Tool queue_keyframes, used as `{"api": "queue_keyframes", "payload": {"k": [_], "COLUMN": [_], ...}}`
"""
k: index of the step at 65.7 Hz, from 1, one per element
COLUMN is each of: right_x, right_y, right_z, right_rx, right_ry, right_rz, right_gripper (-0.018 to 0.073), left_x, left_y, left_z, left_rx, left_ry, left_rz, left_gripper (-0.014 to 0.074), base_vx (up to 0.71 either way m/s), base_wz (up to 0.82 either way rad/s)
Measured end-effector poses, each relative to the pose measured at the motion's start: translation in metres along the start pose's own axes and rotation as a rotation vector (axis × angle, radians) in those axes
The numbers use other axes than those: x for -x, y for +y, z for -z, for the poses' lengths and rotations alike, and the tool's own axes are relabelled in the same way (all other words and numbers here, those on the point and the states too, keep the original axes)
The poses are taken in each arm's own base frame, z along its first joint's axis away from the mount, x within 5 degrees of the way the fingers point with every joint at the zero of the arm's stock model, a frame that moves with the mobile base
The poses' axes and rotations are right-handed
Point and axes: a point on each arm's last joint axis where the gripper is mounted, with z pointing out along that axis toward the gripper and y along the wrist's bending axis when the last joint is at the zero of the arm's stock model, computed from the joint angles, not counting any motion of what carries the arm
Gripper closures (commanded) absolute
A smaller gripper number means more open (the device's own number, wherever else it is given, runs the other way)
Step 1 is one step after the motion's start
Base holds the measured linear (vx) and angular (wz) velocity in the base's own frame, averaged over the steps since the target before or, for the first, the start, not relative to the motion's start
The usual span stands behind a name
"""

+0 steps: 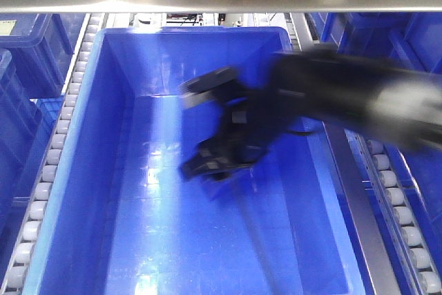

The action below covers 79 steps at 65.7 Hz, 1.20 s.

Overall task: Pour parts from conveyor to right shelf
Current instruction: 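Lower the right gripper with the block into the blue bin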

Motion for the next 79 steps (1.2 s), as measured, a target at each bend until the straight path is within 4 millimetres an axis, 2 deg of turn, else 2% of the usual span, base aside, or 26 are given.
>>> {"api": "queue_keyframes", "payload": {"k": [17,27,36,44,52,60,67,79], "right_x": [0.016,0.016,0.016,0.017,0.017,0.018,0.019,0.025], "right_y": [-0.005,-0.007,-0.007,-0.006,-0.006,-0.006,-0.006,0.0], "right_z": [-0.057,-0.075,-0.077,-0.076,-0.076,-0.076,-0.077,-0.066], "right_rx": [0.005,0.004,0.002,0.002,0.002,0.001,-0.001,-0.002], "right_ry": [0.139,0.181,0.184,0.182,0.182,0.173,0.159,0.09], "right_rz": [-0.009,-0.027,-0.042,-0.044,-0.047,-0.058,-0.076,-0.063], "right_gripper": [0.0564,0.0552,0.0479,0.0328,0.0115,-0.0013,-0.0048,-0.0008], "left_x": [0.0,0.0,0.0,0.0,0.0,0.0,0.0,0.0], "left_y": [0.0,0.0,0.0,0.0,0.0,0.0,0.0,0.0], "left_z": [0.0,0.0,0.0,0.0,0.0,0.0,0.0,0.0], "left_rx": [0.0,0.0,0.0,0.0,0.0,0.0,0.0,0.0], "left_ry": [0.0,0.0,0.0,0.0,0.0,0.0,0.0,0.0], "left_rz": [0.0,0.0,0.0,0.0,0.0,0.0,0.0,0.0], "left_gripper": [0.0603,0.0603,0.0603,0.0603,0.0603,0.0603,0.0603,0.0603], "base_vx": [0.0,0.0,0.0,0.0,0.0,0.0,0.0,0.0], "base_wz": [0.0,0.0,0.0,0.0,0.0,0.0,0.0,0.0]}}
